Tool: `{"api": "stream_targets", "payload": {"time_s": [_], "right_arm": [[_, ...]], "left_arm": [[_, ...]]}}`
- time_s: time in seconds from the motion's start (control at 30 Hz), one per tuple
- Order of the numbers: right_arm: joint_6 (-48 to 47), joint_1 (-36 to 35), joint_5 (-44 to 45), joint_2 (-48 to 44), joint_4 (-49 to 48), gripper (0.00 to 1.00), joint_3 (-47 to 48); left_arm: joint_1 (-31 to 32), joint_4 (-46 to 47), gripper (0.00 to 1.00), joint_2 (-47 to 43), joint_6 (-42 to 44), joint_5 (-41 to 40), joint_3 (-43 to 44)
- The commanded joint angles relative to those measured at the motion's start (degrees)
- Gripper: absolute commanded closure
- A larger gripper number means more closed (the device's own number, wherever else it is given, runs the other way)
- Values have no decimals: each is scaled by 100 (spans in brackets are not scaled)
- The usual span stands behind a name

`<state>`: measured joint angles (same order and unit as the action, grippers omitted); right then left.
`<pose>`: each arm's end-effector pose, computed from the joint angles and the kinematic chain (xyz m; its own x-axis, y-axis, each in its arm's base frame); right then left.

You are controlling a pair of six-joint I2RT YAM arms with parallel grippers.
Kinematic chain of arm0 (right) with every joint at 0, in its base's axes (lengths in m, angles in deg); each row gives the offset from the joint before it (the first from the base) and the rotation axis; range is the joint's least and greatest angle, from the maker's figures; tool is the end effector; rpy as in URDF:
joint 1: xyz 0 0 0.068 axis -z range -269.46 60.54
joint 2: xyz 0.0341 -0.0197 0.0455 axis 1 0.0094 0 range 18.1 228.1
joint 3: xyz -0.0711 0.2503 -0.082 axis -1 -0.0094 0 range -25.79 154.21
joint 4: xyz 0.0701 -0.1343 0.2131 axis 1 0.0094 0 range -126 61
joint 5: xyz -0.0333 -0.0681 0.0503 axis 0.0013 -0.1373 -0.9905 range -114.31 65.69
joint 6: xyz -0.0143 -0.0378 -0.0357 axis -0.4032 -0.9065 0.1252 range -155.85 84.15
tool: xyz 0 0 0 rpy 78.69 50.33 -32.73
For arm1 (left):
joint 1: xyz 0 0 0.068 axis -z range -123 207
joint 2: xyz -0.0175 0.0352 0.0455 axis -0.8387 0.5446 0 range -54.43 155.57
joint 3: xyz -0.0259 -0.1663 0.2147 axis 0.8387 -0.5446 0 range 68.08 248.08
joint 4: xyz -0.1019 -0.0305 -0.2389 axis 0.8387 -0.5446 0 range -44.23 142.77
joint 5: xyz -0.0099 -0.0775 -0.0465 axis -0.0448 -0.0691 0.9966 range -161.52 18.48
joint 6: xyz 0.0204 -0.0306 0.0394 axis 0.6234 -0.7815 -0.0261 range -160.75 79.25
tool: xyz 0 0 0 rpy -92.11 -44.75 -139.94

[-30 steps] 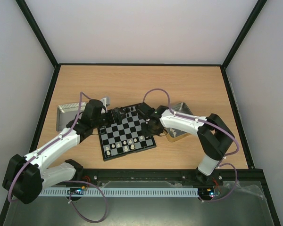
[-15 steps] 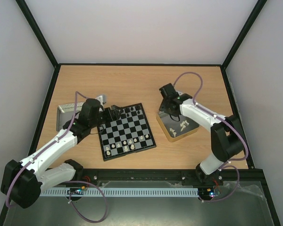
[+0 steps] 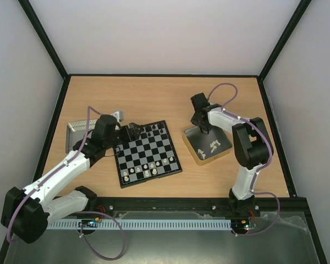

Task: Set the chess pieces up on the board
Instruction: Adjust the storage box at the center of the board.

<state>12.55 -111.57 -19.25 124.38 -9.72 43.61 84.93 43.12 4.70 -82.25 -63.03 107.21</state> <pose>0.3490 0.1384 0.1702 -0.8015 0.4784 -0.3587 0.3938 0.8738 0.2855 0.2009 -0.1125 0.2587 -0.7094 -0.3657 -0.6025 0.1421 0.7630 -0.6305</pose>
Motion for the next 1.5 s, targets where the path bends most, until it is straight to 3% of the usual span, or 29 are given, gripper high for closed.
{"api": "stream_targets", "payload": {"time_s": [0.0,0.33,0.5,0.83,0.93,1.17,1.3,1.47], "right_arm": [[-568,22,-98,79,-207,65,156],[-1773,-14,-559,-82,-145,79,122],[-2448,-262,-1323,-134,-64,79,87],[-3183,-738,-1842,-281,289,79,-40],[-3120,-755,-1759,-484,346,72,-68],[-2427,-748,-619,-1404,187,57,-303],[-2029,-681,43,-2058,-7,56,-840],[-1735,-348,-24,-2182,-44,61,-1441]], "left_arm": [[-39,-63,16,-43,70,-54,172],[-59,43,16,5,16,89,197],[-59,51,17,49,9,100,173],[-59,69,16,91,18,118,178],[-59,69,17,101,5,129,184],[-64,69,16,103,10,135,224],[-68,86,16,124,16,151,242],[-68,153,17,165,26,244,269]]}}
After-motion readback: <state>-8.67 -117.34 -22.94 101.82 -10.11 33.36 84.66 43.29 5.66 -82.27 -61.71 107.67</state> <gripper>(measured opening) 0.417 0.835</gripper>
